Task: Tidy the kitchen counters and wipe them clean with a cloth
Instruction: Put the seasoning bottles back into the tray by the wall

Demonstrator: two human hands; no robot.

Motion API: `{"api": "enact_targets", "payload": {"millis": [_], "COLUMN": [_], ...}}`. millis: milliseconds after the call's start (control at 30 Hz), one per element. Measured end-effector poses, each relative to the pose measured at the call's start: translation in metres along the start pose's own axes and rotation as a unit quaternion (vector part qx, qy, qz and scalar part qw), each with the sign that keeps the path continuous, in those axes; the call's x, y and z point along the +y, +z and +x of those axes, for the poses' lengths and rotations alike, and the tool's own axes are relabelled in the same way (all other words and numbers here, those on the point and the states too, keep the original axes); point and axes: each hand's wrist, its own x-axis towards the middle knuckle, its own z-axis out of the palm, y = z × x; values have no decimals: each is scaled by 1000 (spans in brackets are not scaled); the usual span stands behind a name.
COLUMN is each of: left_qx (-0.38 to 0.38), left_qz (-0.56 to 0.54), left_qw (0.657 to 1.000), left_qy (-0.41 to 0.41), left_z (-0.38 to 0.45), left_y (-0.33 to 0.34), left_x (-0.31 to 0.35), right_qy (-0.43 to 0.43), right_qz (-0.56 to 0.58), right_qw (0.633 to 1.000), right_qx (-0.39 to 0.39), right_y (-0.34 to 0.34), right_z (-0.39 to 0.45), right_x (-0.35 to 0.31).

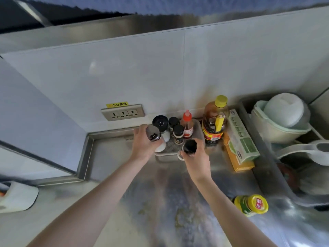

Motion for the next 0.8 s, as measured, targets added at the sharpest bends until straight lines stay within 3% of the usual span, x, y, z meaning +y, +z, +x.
{"api": "enact_targets", "payload": {"millis": [433, 800], "left_qx": [-36, -88], "left_qz": [33, 78], "left_qw": [999, 993], "left_qy": [-21, -7], "left_z": [26, 26], "left_y": [42, 58], "left_x": [-31, -43], "right_qy": [13, 6], "right_qz": [14, -57], "right_qw": [1000, 998], "right_qx": [18, 3], "right_y": [25, 50], "right_z": [41, 55], "right_x": [-3, 10]}}
